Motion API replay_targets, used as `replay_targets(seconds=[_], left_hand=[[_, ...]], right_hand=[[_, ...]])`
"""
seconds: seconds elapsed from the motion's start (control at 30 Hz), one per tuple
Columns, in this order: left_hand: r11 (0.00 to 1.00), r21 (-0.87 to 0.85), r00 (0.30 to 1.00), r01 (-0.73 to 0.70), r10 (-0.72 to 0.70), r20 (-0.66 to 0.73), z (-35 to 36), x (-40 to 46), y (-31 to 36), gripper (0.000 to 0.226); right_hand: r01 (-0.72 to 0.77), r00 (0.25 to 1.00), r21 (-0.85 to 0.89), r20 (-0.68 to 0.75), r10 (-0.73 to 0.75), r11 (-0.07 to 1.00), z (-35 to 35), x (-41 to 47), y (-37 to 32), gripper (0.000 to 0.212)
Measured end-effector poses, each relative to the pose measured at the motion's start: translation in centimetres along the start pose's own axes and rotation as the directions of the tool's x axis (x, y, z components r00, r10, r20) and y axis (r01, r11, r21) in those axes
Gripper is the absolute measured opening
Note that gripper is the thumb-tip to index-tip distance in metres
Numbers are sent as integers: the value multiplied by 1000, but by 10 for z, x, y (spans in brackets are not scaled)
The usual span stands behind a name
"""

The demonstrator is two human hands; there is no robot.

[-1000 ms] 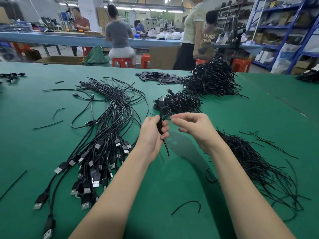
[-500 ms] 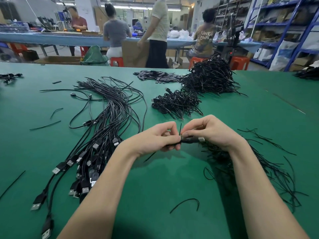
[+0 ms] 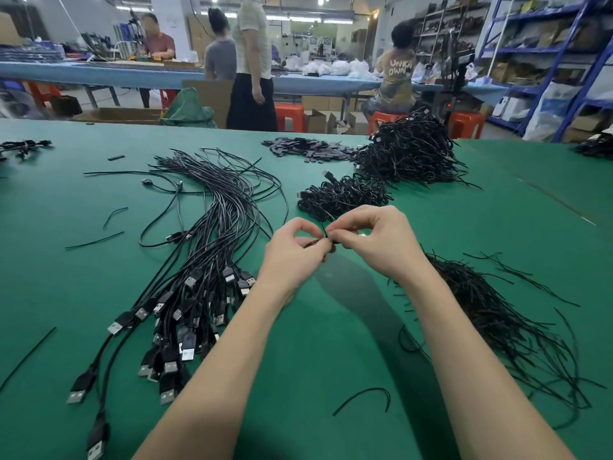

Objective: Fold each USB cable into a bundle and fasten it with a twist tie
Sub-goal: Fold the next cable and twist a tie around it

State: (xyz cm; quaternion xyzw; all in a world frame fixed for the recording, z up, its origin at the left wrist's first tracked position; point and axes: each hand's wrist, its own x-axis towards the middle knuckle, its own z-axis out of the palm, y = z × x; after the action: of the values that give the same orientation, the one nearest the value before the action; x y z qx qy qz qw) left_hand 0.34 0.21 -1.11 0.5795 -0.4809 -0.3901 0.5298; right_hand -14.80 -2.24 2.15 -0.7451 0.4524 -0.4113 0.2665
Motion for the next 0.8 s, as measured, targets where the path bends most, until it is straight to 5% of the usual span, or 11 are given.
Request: replay_targets(seconds=[0.1,0.23,0.53,0.7,0.8], left_hand=[[999,24,997,-40,41,-72,1,0,-4,10],[938,243,952,-246,281,-123,7,-5,-7,9],[723,470,811,-506,584,-23,4,-10,-3,9],[654,582,813,-483,581,22,5,-11,-5,11],[782,489,898,-386,439,7,8,-9,2,11]], right_hand=[[44,999,-48,33,-42,998,-3,-3,0,10],[-54,995,-22,83,56,998,-9,-4,3,9],[-85,993,-61,-91,80,994,2,0,2,6],[-78,992,-276,-117,47,958,4,2,0,16],[-80,992,-440,-127,26,894,11,0,0,11]])
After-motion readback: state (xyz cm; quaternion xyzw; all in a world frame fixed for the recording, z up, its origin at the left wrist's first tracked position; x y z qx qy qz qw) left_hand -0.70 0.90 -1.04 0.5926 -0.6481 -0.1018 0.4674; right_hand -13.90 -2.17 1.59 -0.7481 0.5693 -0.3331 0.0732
